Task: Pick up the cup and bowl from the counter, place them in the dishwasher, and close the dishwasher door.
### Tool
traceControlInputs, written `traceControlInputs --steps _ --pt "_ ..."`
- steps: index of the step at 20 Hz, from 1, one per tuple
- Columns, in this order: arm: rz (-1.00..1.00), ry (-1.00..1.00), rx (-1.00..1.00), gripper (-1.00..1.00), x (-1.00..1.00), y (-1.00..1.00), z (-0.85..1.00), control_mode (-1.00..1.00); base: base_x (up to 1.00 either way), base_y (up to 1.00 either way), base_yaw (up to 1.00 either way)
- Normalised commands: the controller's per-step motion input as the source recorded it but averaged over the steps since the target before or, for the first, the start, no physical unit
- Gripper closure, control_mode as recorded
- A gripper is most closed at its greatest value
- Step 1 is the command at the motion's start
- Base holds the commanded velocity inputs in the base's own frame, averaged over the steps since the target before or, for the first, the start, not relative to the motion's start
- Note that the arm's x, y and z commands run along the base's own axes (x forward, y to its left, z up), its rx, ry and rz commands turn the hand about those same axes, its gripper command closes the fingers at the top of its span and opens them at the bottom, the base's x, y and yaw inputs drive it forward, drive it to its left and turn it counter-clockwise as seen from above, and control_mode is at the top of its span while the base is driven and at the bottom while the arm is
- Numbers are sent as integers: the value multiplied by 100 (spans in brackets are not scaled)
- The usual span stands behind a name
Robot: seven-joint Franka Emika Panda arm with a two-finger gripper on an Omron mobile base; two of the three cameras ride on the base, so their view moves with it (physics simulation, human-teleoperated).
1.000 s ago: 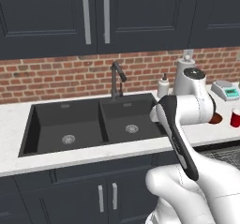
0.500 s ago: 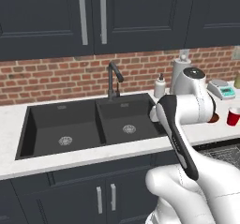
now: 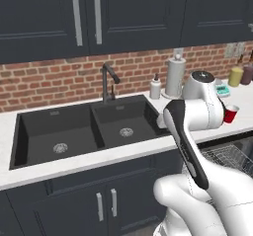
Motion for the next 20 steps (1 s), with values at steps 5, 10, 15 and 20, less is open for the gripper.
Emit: traceControlInputs --steps 5,10,15,20 --pt "0 0 0 -100 0 0 0 100 -35 14 -32" --pt "0 0 0 -100 0 0 0 100 -13 17 -39" --pt "0 0 0 -100 0 0 0 100 0 36 -40" --pt "0 0 0 -100 0 0 0 100 0 42 -39"
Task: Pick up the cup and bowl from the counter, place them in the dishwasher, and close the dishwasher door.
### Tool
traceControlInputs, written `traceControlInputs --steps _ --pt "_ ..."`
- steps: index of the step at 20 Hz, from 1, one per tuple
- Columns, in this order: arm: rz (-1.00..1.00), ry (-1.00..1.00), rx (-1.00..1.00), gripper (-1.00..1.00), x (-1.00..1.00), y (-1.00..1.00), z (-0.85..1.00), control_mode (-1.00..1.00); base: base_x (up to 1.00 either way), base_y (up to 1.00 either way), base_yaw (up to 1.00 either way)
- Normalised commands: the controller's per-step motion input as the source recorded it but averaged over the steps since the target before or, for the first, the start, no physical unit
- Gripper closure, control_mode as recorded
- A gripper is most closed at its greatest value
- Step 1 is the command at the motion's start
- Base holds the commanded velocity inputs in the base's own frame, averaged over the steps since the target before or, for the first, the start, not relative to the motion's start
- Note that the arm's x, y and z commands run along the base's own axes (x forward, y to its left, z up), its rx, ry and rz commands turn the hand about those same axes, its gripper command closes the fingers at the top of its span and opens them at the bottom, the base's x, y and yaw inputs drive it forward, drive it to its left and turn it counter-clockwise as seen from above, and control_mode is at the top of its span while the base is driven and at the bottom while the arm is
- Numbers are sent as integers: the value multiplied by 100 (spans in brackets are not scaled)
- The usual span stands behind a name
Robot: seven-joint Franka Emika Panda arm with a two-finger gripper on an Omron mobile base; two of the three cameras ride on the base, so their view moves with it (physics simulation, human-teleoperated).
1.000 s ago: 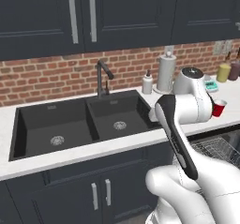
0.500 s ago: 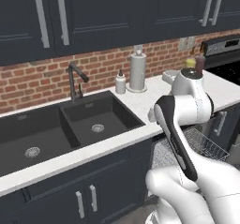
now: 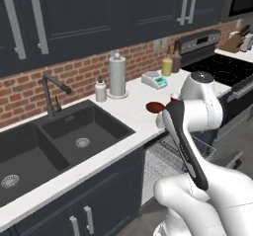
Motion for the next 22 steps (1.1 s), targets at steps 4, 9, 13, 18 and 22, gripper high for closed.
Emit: traceControlInputs --steps 4,9,13,18,22 --pt "0 0 0 -100 0 0 0 100 0 46 -37" --pt "0 0 0 -100 0 0 0 100 0 50 -34" --pt "0 0 0 -100 0 0 0 100 5 57 -33" --pt "0 0 0 -100 0 0 0 100 17 52 -30" --pt "0 0 0 -100 0 0 0 100 27 16 -25"
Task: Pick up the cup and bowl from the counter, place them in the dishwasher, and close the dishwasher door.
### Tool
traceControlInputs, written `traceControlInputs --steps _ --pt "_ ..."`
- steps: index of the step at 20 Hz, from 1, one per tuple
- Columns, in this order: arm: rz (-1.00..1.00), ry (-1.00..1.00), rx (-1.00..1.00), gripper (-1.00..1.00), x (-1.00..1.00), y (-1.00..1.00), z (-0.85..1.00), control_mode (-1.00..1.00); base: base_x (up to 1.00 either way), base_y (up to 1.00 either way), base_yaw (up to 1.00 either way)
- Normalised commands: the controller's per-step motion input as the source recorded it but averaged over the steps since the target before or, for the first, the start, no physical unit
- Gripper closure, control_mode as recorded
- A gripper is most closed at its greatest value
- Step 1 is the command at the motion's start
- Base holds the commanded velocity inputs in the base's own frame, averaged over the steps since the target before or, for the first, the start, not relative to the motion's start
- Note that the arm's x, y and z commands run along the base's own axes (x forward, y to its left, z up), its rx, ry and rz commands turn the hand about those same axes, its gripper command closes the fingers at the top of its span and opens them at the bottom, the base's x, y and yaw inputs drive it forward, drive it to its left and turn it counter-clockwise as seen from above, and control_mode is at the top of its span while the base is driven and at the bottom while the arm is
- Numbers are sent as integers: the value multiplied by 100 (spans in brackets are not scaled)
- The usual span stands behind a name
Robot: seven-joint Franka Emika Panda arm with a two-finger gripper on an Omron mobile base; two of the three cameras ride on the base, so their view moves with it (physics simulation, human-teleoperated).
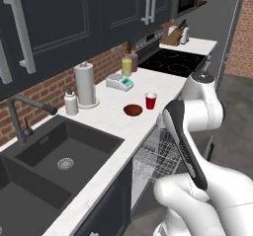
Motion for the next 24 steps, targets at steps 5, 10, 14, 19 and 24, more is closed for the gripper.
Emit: traceControlInputs --steps 5,10,14,19,24 --pt "0 0 0 -100 0 0 0 100 25 0 -20" --pt "0 0 0 -100 0 0 0 100 23 1 -20" --pt "0 0 0 -100 0 0 0 100 24 5 -21" --pt "0 0 0 -100 0 0 0 100 29 4 -20" --pt "0 0 0 -100 0 0 0 100 28 7 -19"
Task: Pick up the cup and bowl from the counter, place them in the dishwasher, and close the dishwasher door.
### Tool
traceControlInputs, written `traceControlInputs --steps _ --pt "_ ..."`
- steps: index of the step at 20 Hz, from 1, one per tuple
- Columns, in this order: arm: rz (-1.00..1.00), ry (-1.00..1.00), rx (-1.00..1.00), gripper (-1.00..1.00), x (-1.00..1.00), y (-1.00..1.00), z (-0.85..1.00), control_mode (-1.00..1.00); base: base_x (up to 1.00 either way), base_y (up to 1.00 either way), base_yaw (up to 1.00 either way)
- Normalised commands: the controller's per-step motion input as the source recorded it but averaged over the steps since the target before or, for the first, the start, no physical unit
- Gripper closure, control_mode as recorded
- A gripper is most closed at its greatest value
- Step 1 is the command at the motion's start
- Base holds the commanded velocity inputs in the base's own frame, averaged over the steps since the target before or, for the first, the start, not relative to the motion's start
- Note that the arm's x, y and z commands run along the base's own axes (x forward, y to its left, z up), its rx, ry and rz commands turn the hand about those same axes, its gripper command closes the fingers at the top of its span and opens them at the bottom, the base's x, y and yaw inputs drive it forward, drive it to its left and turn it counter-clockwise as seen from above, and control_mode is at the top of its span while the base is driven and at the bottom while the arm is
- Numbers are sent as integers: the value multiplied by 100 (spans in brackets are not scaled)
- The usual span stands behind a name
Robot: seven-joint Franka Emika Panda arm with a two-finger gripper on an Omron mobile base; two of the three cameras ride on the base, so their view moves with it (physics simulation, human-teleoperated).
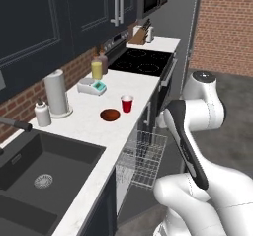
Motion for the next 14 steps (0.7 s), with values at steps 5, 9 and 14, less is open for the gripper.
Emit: traceControlInputs --steps 5,9,14 --pt "-4 0 0 -100 13 1 0 -100 10 3 -5" --pt "-3 0 0 -100 14 0 0 -100 0 0 0" --pt "-1 0 0 -100 30 1 0 -100 0 0 0"
